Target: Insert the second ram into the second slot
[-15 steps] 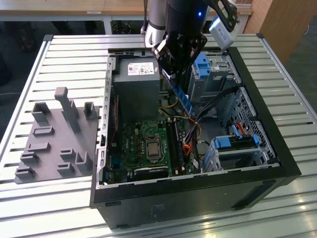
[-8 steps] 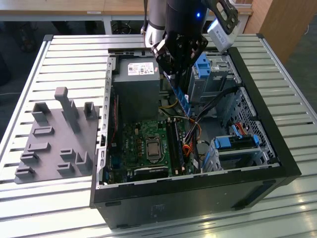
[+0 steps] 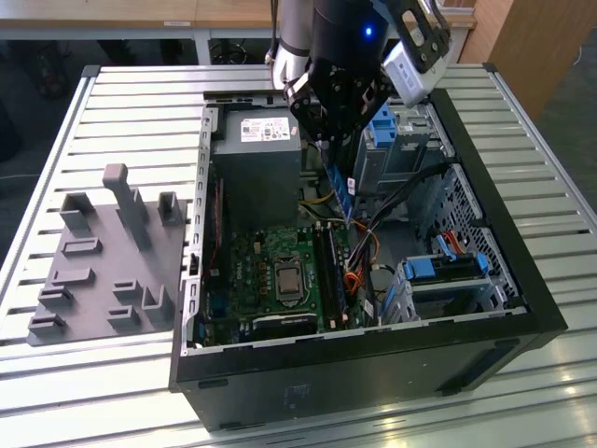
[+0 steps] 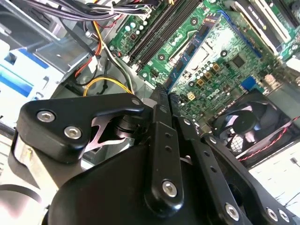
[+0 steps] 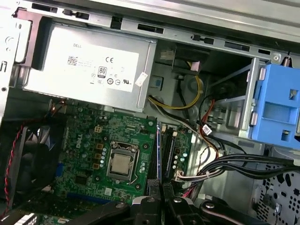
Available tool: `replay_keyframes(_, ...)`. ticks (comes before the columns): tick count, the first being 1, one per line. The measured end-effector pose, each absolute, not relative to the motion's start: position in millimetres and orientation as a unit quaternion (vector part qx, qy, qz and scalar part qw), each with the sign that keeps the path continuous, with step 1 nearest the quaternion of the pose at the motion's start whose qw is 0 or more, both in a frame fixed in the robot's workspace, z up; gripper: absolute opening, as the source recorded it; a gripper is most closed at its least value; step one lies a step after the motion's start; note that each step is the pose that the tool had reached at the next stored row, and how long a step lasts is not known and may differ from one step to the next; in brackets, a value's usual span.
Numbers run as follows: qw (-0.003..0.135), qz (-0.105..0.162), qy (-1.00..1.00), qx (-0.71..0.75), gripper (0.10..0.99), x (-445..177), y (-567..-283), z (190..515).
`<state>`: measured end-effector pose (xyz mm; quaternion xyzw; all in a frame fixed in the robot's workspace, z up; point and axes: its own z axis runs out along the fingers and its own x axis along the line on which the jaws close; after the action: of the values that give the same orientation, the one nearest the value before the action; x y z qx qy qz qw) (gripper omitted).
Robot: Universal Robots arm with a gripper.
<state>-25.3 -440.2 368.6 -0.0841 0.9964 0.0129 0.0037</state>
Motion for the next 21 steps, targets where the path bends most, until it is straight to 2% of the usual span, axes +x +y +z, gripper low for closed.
replay_keyframes(21,0.002,0.013,0.998,-0.057,0.137,-25.3,-441.0,359.8)
